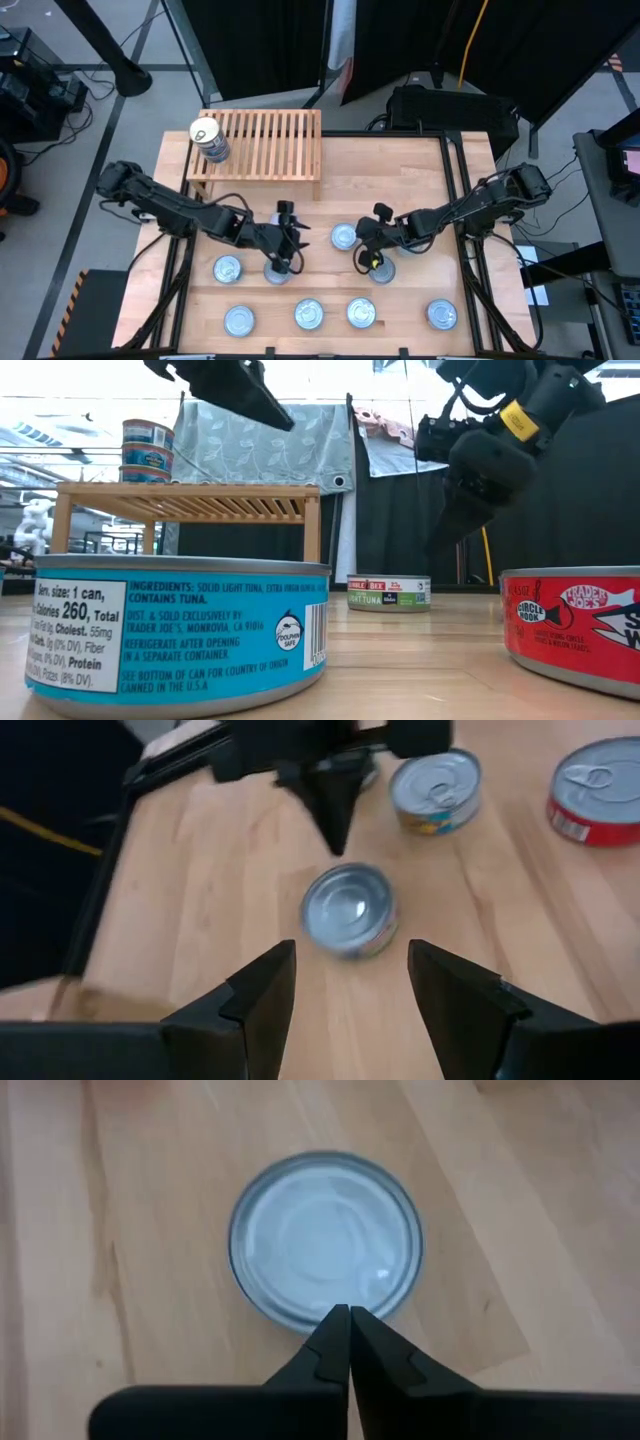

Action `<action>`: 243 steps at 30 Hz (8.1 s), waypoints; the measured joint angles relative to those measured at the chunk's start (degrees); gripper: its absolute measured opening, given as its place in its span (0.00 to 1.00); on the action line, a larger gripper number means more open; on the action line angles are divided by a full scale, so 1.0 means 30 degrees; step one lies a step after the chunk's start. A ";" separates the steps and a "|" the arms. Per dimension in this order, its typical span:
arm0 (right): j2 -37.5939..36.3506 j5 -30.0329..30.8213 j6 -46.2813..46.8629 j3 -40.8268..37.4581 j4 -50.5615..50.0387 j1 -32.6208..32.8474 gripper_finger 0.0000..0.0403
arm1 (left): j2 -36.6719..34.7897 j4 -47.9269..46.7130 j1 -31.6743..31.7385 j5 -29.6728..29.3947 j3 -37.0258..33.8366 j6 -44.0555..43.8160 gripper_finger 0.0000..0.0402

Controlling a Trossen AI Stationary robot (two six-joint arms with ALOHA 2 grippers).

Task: Stack canned seafood by type on shelf
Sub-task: Put the center green can on the shelf

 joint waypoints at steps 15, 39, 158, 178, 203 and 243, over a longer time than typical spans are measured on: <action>0.0066 -0.0015 -0.0120 0.0015 0.0160 -0.0014 0.00 | 0.3818 0.3652 0.0251 0.1678 0.0000 0.2693 0.50; 0.0266 -0.0528 0.0683 0.0015 0.0223 -0.0191 0.00 | 0.3853 0.4038 0.0732 0.2006 0.0000 0.2642 0.50; 0.0699 -0.4284 0.2149 0.1632 -0.1220 0.0753 0.00 | 0.5296 0.5595 -0.1363 0.0566 0.0029 0.4316 0.50; 0.0476 -0.0901 -0.0672 0.1663 -0.0231 0.0723 0.00 | 0.5434 0.7806 -0.1054 0.0395 0.0029 0.9177 0.55; 0.0160 0.1070 0.7782 0.7031 -1.3285 0.4666 0.00 | 0.5449 0.7973 0.0104 0.0538 0.0852 0.7661 0.82; 0.0182 -0.1013 0.0547 0.1450 -0.0939 0.0891 0.00 | 0.7471 0.7406 0.0732 0.2546 0.0825 0.8299 0.82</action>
